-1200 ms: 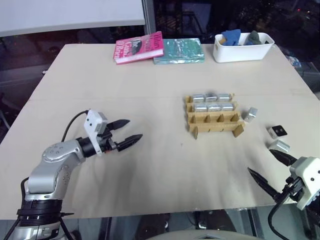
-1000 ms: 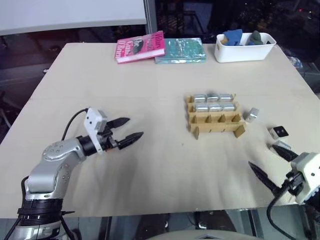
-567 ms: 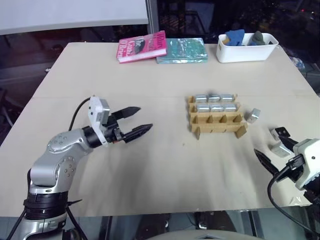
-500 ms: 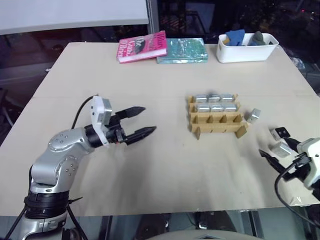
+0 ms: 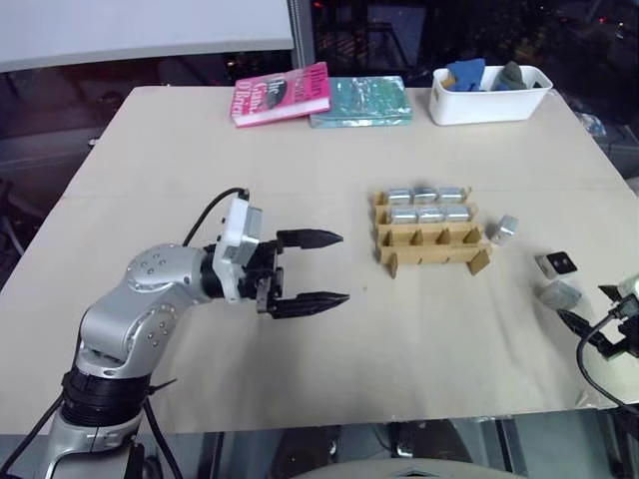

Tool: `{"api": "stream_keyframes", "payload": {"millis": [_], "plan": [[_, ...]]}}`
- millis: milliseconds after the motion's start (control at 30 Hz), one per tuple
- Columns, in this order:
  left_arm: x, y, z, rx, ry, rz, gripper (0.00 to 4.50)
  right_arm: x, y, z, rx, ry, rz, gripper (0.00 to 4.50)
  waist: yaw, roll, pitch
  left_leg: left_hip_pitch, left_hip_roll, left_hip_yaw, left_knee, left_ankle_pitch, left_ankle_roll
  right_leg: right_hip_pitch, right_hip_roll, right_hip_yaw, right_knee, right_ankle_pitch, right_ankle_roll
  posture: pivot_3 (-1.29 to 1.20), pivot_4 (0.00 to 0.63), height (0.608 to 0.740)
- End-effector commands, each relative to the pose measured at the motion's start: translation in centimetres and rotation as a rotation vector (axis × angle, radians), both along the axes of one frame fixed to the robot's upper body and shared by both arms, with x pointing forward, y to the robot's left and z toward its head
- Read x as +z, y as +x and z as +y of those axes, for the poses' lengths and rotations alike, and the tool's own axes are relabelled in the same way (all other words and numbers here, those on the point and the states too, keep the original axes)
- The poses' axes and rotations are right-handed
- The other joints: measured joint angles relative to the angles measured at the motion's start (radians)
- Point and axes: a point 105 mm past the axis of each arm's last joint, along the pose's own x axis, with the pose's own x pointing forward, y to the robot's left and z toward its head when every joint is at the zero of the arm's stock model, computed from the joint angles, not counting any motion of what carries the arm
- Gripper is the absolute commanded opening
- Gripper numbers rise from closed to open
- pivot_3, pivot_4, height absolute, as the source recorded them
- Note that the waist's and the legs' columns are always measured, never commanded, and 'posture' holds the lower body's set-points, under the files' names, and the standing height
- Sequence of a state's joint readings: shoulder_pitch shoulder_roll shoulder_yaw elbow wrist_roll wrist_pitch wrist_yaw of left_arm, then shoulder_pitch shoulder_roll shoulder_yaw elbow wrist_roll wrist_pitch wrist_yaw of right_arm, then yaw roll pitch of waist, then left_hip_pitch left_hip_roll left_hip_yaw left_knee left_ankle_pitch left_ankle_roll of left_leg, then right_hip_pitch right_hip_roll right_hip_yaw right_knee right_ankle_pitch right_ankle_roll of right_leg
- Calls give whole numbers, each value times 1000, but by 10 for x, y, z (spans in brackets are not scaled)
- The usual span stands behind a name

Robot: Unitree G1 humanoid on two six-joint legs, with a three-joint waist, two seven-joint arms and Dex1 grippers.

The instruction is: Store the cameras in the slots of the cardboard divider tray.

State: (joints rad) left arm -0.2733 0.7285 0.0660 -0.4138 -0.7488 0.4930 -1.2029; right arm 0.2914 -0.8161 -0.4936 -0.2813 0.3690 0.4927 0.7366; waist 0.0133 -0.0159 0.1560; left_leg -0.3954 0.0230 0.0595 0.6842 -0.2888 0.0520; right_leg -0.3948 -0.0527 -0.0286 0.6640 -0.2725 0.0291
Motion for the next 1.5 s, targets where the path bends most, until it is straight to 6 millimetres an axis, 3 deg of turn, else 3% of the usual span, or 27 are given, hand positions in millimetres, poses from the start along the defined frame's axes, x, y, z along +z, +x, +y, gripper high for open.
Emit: {"api": "stream_keyframes", "payload": {"millis": [33, 833, 1100, 1133, 1267, 1400, 1500], "plan": [[5, -8, -2, -46, 8, -39, 4439, 7, 5, 1, 26, -7, -7, 4500, 1, 0, 0, 0, 0, 0, 0, 0, 0, 0, 0, 0, 0, 0, 0, 0, 150, 740], [-1, -7, 3, -26, 11, -57, 4439, 3, 2, 6, 38, -9, 60, 4500, 1, 0, 0, -1, 0, 0, 1, 0, 0, 0, 0, 0, 0, 0, 0, 0, 150, 740], [-2, -6, 2, -28, 7, -49, 4500, 1, 4, 8, 59, -25, 74, 884, 1, 0, 0, -1, 0, 0, 1, 0, 0, 0, 0, 0, 0, 0, 0, 0, 150, 740], [-2, -5, 2, -25, 7, -42, 4500, 2, 4, 9, 67, -32, 72, 636, 0, 0, 0, 0, 0, 0, 1, 0, 0, 0, 0, 0, 0, 0, 0, 0, 150, 740], [-2, 3, 0, 26, -15, -16, 4500, 14, 5, 18, 122, -80, 22, 632, 1, 0, 0, 0, 0, 0, 1, 0, 0, 0, 0, 0, 0, 0, 1, 0, 150, 740], [1, 10, -6, 62, -30, -22, 4500, 40, 5, 49, 244, -57, -72, 632, 0, 0, 0, 0, 0, -1, 1, 0, 0, 0, 0, 0, 1, 0, 1, 0, 150, 740], [8, 10, -16, 14, -50, -6, 4500, 78, -2, 109, 470, 69, -173, 632, -3, 1, 0, 0, 0, -1, 1, 0, 0, 0, 0, 0, 1, 0, 1, 0, 150, 740]]}}
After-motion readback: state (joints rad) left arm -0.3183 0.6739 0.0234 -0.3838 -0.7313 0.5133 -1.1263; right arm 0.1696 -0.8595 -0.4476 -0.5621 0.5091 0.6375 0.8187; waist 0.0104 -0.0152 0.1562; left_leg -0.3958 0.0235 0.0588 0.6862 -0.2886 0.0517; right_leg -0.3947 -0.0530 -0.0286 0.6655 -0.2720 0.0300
